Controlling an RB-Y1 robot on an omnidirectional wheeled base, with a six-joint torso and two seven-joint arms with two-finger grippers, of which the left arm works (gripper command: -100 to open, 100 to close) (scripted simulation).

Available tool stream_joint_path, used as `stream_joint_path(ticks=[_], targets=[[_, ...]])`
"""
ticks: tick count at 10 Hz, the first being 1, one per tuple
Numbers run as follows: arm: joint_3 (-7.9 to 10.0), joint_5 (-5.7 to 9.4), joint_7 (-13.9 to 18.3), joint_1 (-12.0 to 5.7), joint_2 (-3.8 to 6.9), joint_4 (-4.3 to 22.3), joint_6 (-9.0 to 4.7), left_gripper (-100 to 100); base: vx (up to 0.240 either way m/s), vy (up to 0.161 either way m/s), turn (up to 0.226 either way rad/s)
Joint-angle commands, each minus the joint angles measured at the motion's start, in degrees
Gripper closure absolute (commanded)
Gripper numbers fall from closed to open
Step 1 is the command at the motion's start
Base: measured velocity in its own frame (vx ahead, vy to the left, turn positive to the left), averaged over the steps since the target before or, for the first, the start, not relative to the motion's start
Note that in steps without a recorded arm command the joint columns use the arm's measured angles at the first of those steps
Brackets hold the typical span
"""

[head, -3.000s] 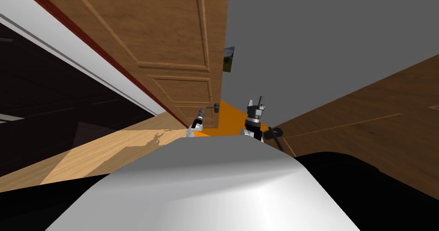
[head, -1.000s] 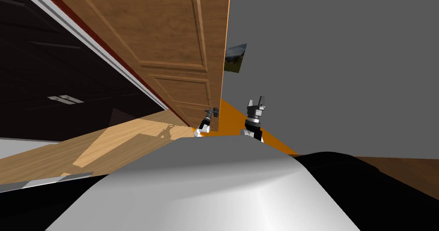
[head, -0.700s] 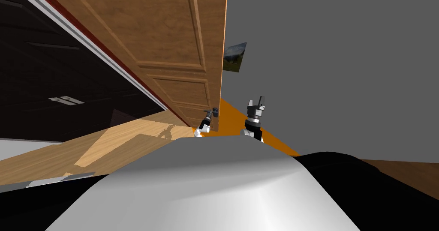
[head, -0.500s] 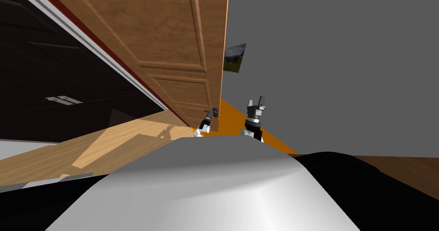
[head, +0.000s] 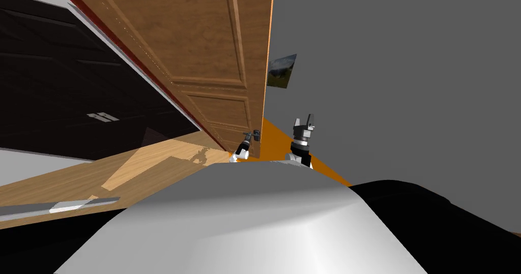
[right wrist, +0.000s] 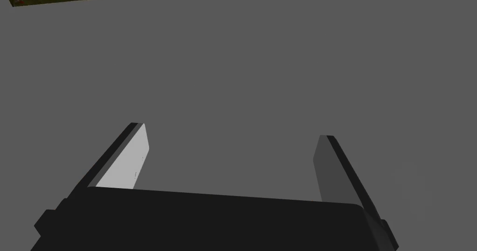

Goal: Push the door open

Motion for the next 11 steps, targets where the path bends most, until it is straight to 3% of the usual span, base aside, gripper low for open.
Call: stream_joint_path(ticks=[1,5,7,10,11], targets=[[0.26,0.47,-0.62,0.21,1.08,-1.03,-0.42,100,0.208,-0.118,0.195],[-1.28,1.53,-1.65,1.80,1.16,-2.75,-0.36,100,0.194,-0.126,0.201],[-2.00,2.02,-2.12,2.54,0.54,-3.54,-0.32,100,0.158,-0.140,0.237],[-3.06,2.75,-2.83,3.64,-1.43,-4.72,-0.28,100,0.106,-0.171,0.225],[-2.78,2.64,-2.68,3.50,-0.98,-4.36,-0.33,100,0.038,-0.057,0.052]])
